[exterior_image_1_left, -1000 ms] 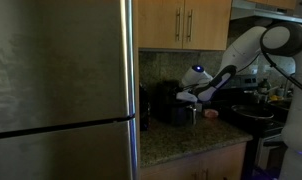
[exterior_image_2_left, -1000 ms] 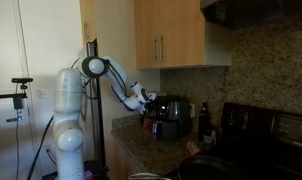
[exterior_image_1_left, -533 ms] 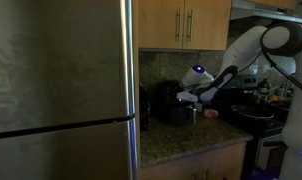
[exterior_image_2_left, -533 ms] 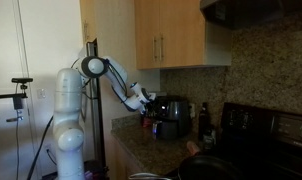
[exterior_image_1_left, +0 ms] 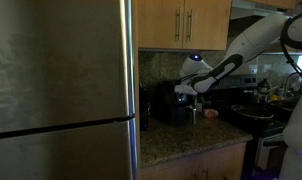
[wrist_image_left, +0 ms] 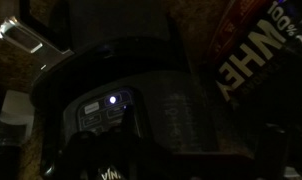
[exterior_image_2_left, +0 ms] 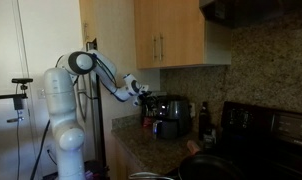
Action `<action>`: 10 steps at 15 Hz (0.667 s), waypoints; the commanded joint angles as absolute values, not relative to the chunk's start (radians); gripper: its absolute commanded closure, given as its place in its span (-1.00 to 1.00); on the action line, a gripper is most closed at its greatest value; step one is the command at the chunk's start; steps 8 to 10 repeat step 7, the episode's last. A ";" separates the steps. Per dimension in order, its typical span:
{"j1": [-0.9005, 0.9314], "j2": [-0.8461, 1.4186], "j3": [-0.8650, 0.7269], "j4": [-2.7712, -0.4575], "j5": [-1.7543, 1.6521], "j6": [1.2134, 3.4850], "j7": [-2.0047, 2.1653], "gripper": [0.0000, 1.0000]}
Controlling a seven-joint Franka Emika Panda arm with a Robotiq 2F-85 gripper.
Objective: Turn on the air fryer
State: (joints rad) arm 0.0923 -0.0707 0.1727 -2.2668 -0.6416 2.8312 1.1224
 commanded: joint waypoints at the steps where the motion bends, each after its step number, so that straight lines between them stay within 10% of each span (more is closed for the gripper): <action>1: 0.100 -0.103 0.179 -2.275 -0.627 2.807 1.115 -1.00; 10: 0.101 -0.124 0.178 -2.301 -0.620 2.795 1.114 -1.00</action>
